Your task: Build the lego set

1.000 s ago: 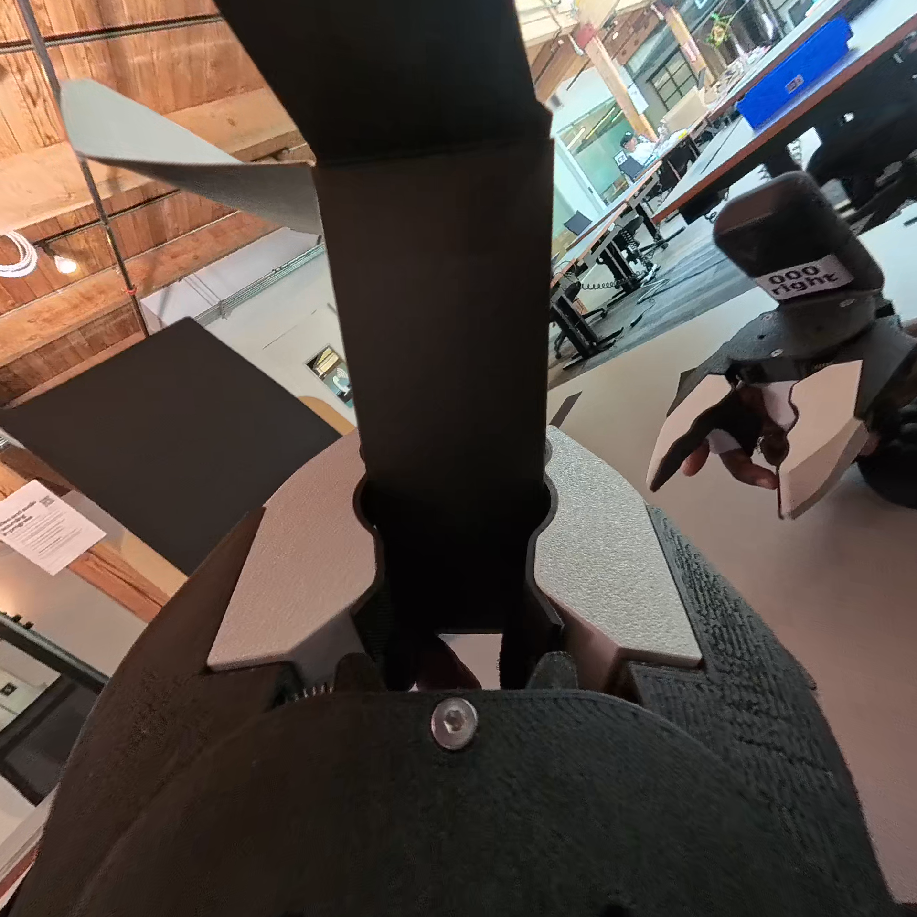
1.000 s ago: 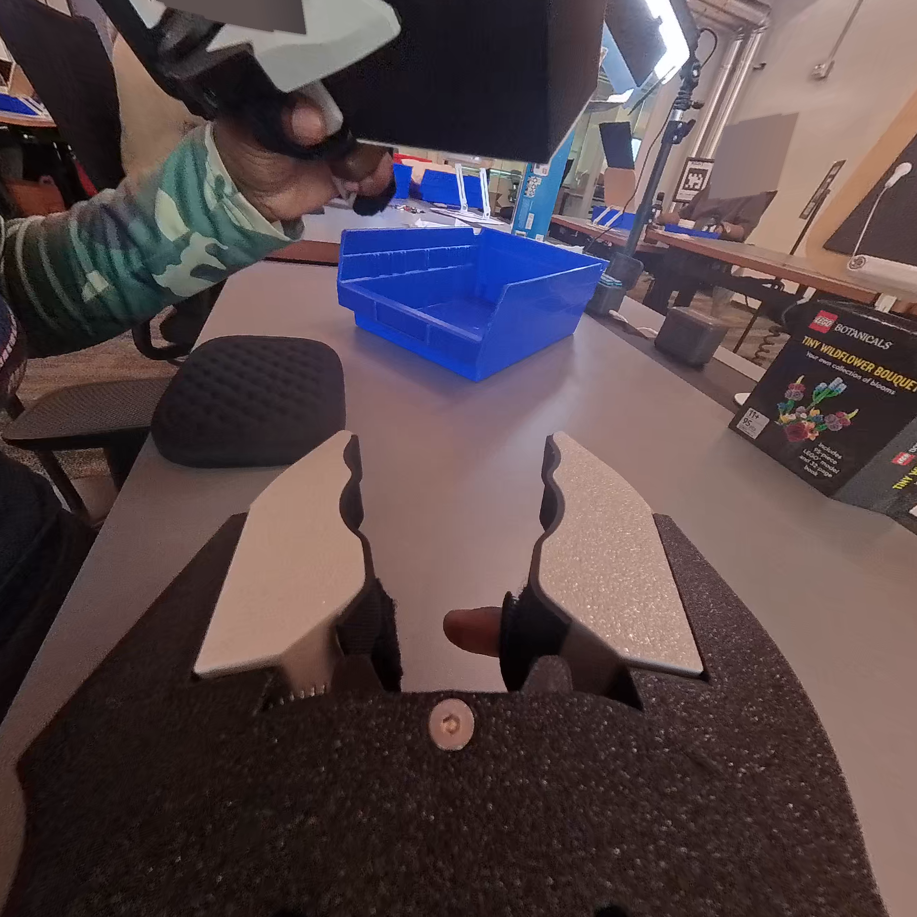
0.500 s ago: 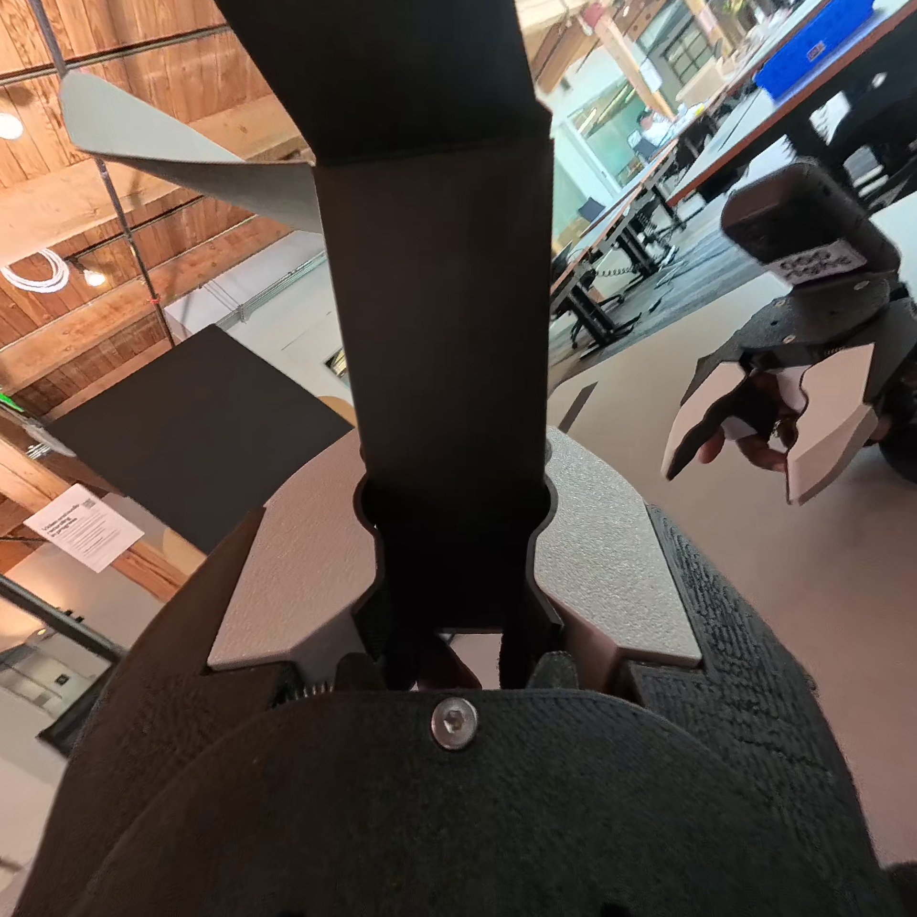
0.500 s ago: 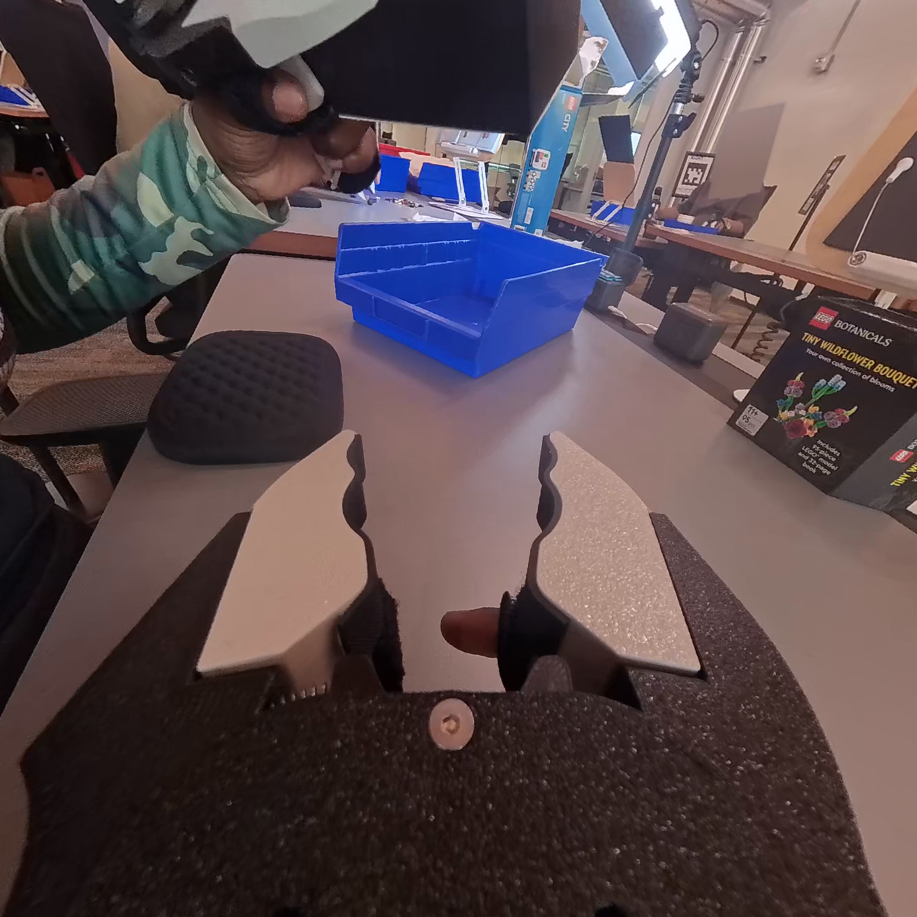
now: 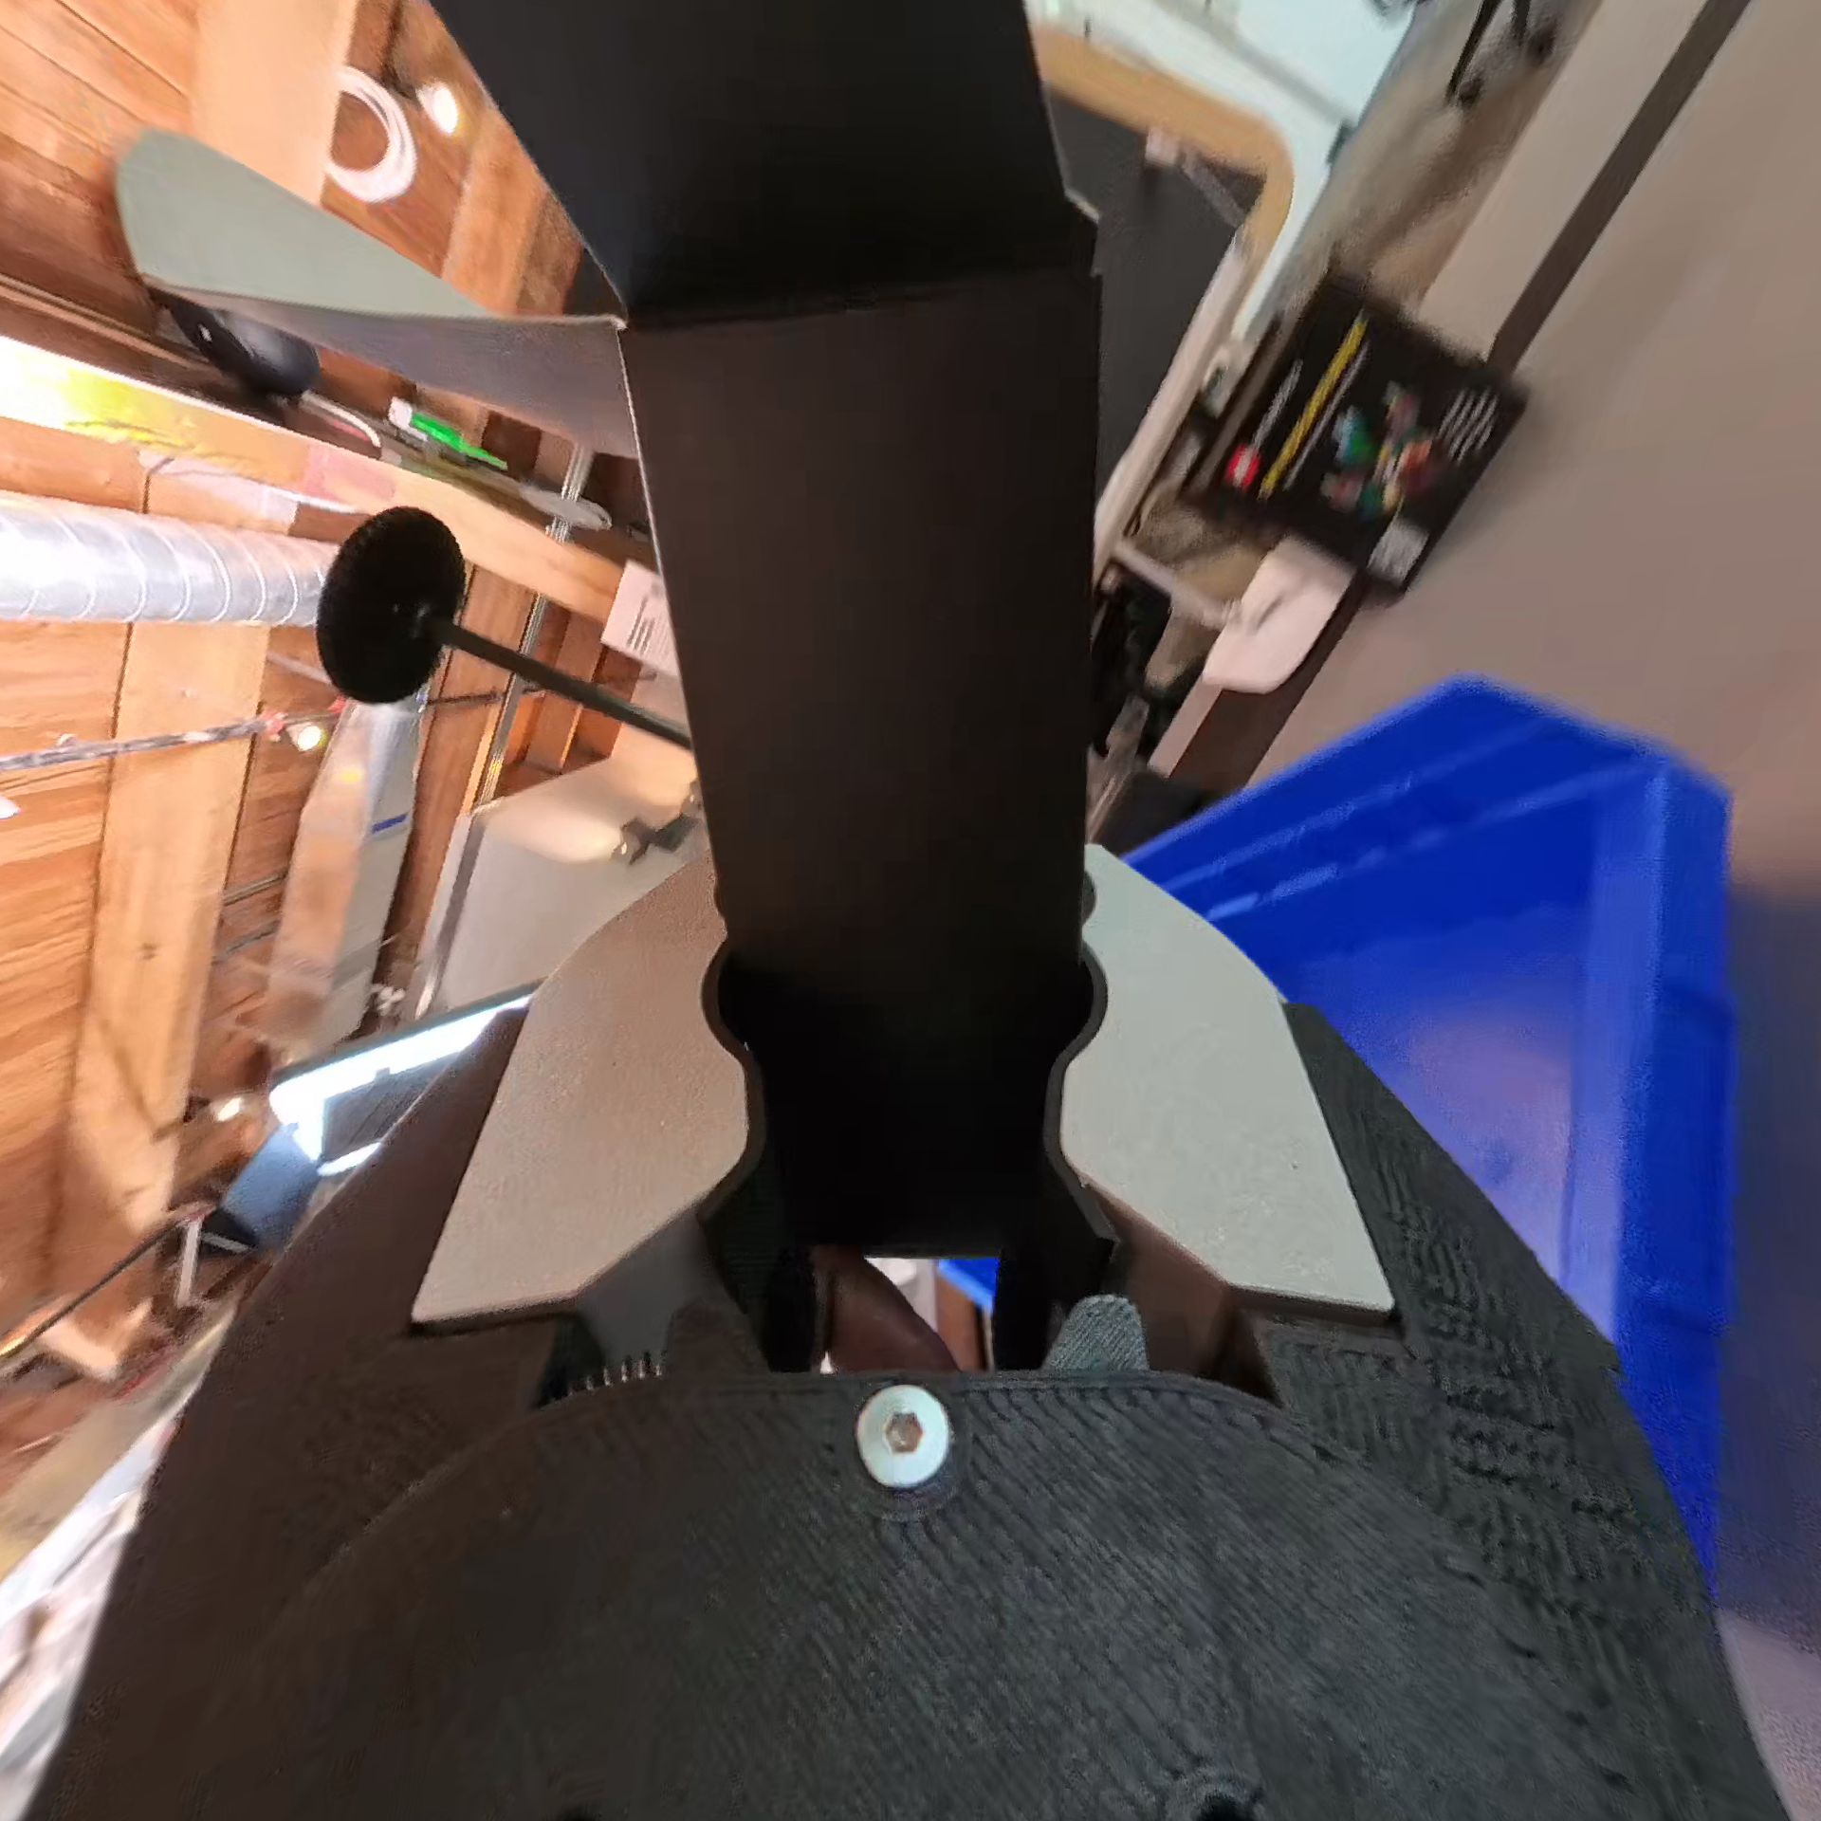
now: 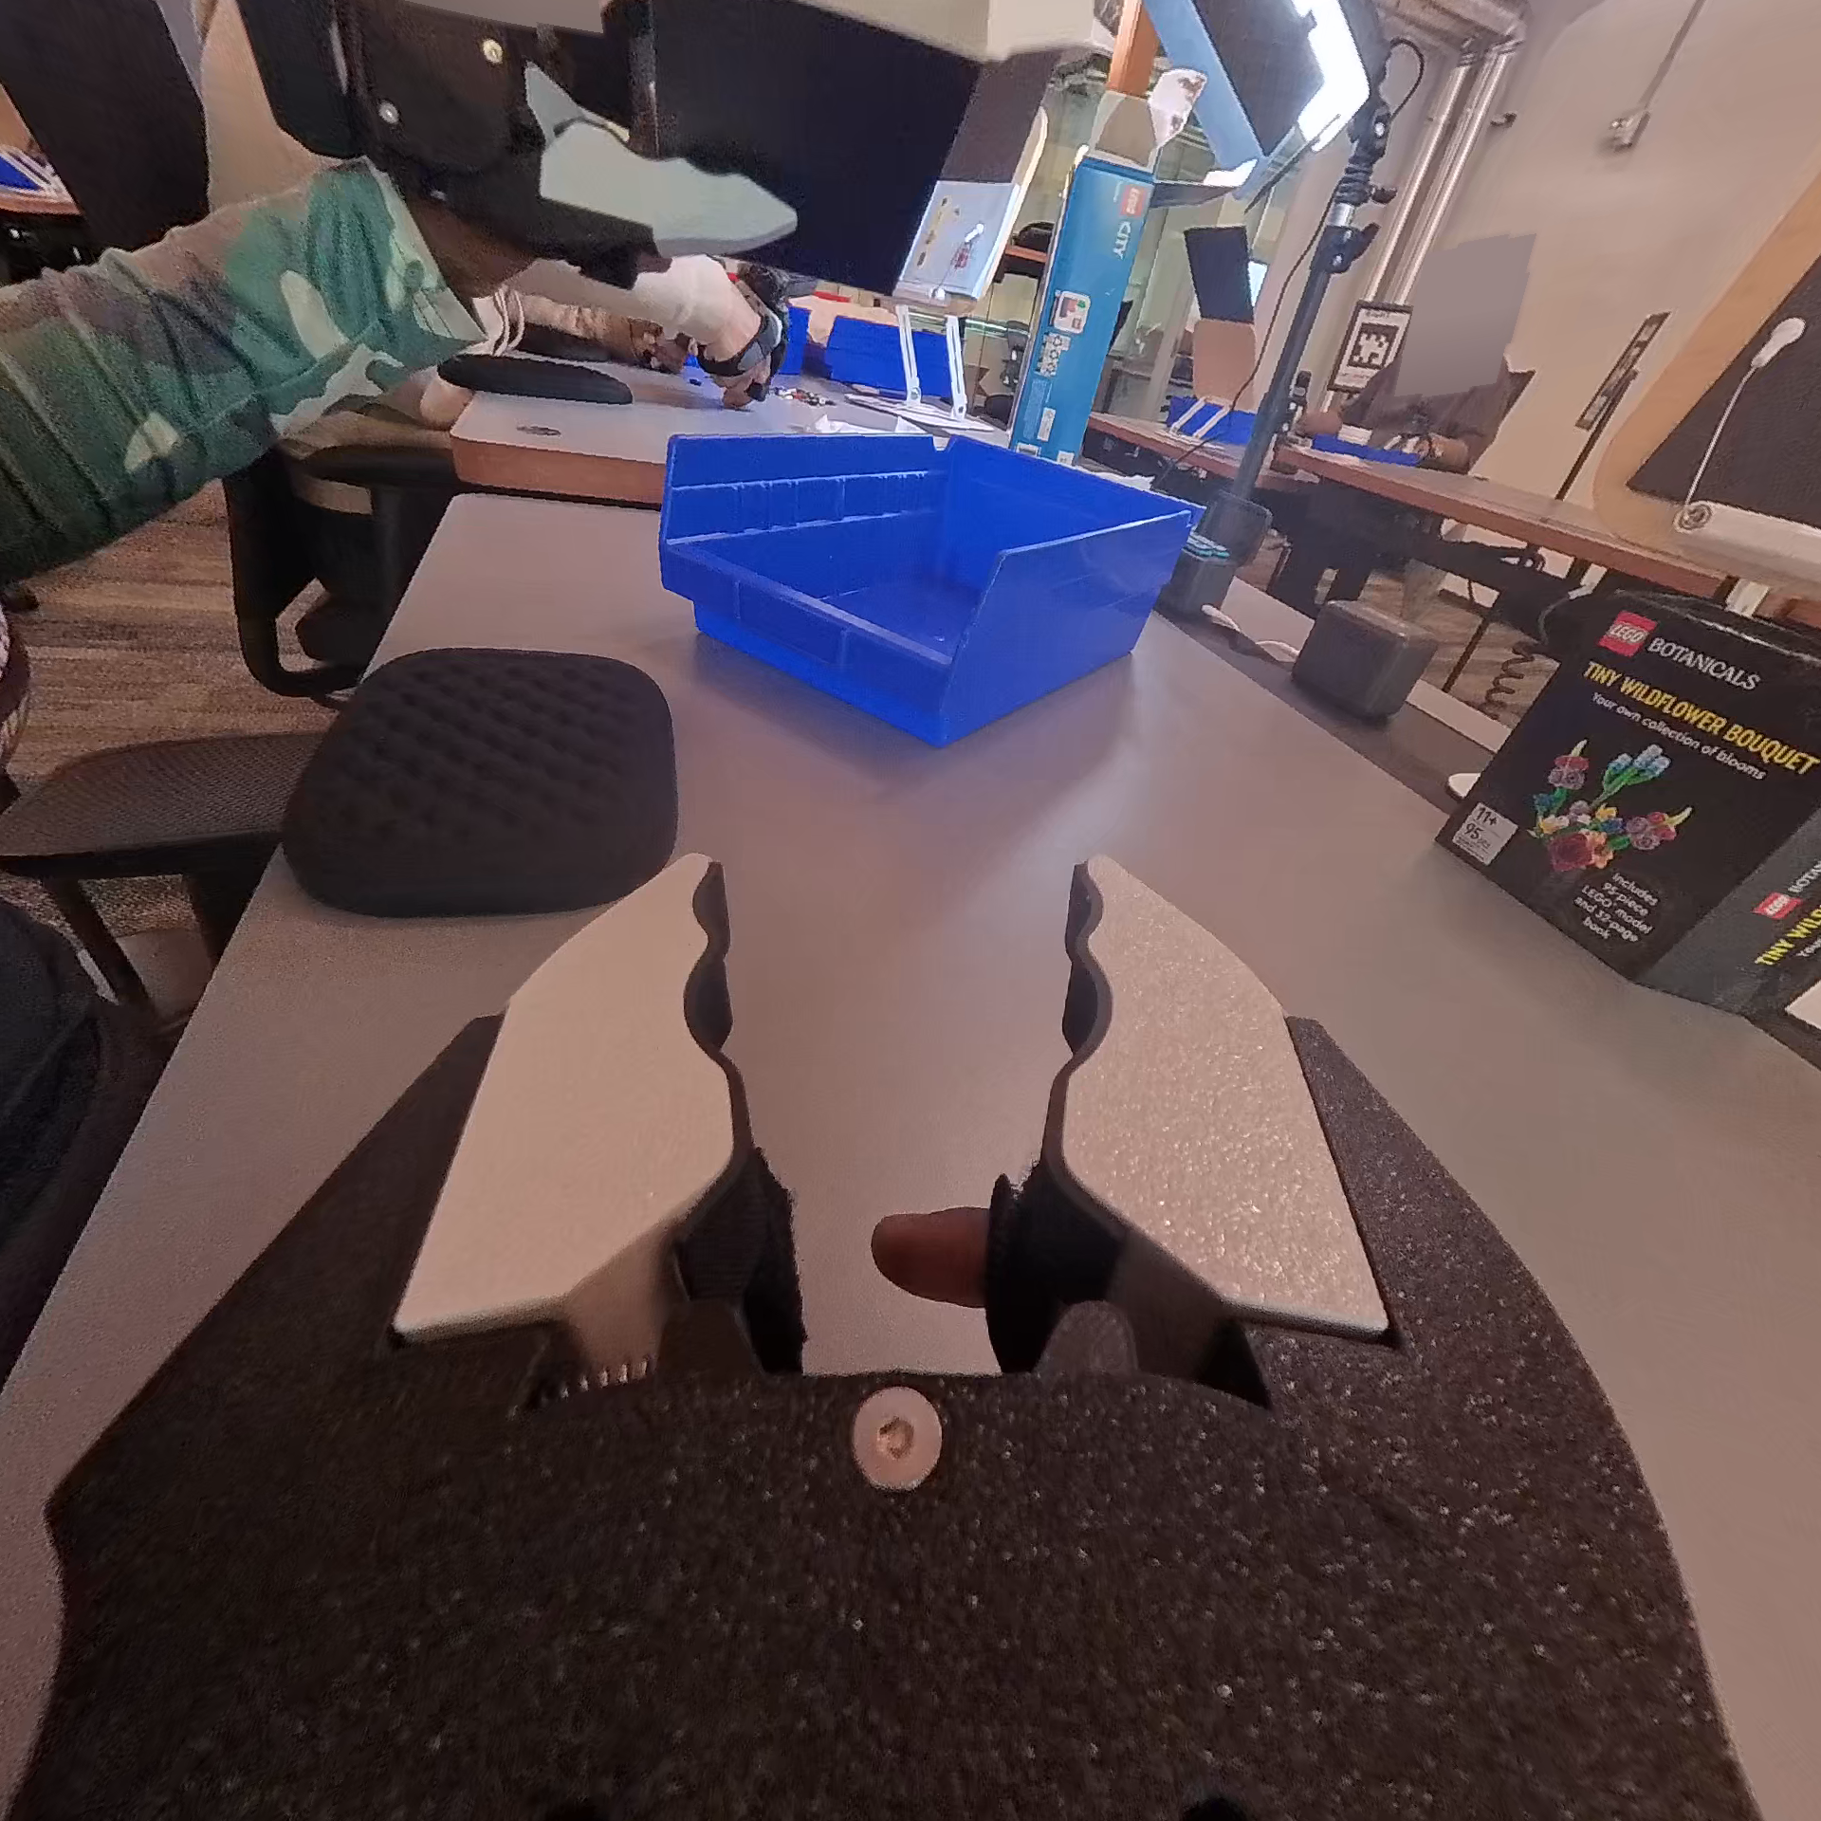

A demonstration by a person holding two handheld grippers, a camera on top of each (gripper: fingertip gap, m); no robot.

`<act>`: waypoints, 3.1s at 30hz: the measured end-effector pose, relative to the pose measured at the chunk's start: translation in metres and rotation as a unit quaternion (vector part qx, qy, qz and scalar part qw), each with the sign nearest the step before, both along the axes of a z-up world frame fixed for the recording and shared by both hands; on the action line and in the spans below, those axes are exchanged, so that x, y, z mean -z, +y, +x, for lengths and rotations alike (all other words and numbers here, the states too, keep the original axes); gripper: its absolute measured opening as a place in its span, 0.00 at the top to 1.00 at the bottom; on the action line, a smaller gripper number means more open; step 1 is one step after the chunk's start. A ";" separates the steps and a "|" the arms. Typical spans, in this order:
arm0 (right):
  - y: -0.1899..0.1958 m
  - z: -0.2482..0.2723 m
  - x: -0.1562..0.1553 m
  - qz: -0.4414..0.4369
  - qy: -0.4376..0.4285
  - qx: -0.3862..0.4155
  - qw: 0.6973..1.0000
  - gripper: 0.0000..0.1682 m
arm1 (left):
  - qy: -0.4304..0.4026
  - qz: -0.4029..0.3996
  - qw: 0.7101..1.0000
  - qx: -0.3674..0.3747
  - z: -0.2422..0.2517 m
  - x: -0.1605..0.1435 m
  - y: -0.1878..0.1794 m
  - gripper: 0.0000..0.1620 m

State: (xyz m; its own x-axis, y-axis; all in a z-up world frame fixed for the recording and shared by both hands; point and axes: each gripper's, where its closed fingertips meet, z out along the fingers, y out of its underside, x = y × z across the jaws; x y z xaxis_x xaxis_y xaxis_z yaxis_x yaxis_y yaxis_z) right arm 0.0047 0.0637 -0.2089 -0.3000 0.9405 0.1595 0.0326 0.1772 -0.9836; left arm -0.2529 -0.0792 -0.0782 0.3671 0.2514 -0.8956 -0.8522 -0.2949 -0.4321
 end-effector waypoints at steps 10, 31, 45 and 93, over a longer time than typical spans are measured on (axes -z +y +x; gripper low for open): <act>0.003 0.000 0.002 0.001 -0.003 0.006 1.000 0.61 | 0.029 -0.082 0.992 -0.091 -0.087 0.032 -0.030 0.63; 0.000 0.000 0.004 0.003 -0.010 -0.007 1.000 0.61 | 0.056 -0.228 0.962 -0.139 -0.140 0.066 -0.020 0.63; 0.001 0.001 0.003 -0.001 -0.006 -0.006 1.000 0.60 | 0.145 -0.367 0.903 -0.171 -0.159 0.087 -0.003 0.63; 0.003 0.004 0.000 0.001 0.003 -0.004 1.000 0.60 | 0.402 -0.572 0.693 -0.176 -0.171 0.084 0.013 0.63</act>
